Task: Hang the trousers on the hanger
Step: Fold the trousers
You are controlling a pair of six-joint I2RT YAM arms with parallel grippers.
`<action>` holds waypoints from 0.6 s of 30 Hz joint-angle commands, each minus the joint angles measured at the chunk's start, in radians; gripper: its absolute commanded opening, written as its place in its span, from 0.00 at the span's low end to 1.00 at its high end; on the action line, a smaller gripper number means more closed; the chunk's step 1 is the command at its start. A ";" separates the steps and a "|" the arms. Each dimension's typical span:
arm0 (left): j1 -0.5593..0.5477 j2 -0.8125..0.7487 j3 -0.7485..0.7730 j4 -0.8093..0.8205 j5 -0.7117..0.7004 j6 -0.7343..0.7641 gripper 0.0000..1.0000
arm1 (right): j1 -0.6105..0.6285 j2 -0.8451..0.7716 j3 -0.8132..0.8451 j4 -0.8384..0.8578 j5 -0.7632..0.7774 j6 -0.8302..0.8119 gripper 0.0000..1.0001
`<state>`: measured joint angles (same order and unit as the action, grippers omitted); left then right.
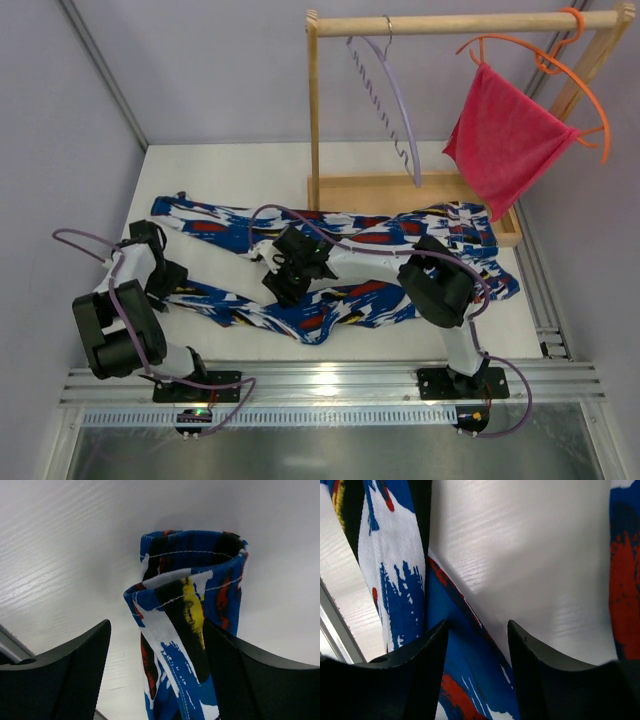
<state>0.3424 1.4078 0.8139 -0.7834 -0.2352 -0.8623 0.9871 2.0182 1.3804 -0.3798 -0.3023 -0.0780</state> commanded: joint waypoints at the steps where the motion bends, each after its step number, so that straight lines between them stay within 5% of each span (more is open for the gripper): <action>1: 0.010 0.045 0.005 0.064 0.017 0.046 0.72 | 0.002 0.036 0.037 -0.047 -0.046 -0.052 0.54; 4: 0.012 0.079 -0.004 0.088 0.010 0.066 0.59 | 0.002 0.033 0.008 -0.013 -0.034 -0.040 0.45; 5: 0.013 0.089 0.007 0.090 0.008 0.071 0.34 | 0.002 0.025 -0.001 0.014 -0.023 -0.034 0.33; 8: 0.017 0.076 0.045 0.072 -0.007 0.091 0.06 | 0.002 -0.033 -0.059 0.070 0.000 -0.010 0.12; 10: 0.015 0.056 0.077 0.050 -0.018 0.092 0.00 | 0.002 -0.082 -0.076 0.097 0.038 0.001 0.04; 18: 0.017 -0.043 0.260 -0.062 -0.030 0.140 0.00 | -0.014 -0.173 -0.087 0.189 0.281 0.105 0.04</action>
<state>0.3492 1.4197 0.9970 -0.8036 -0.2264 -0.7673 0.9894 1.9221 1.2930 -0.2478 -0.1631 -0.0326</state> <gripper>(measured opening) 0.015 0.045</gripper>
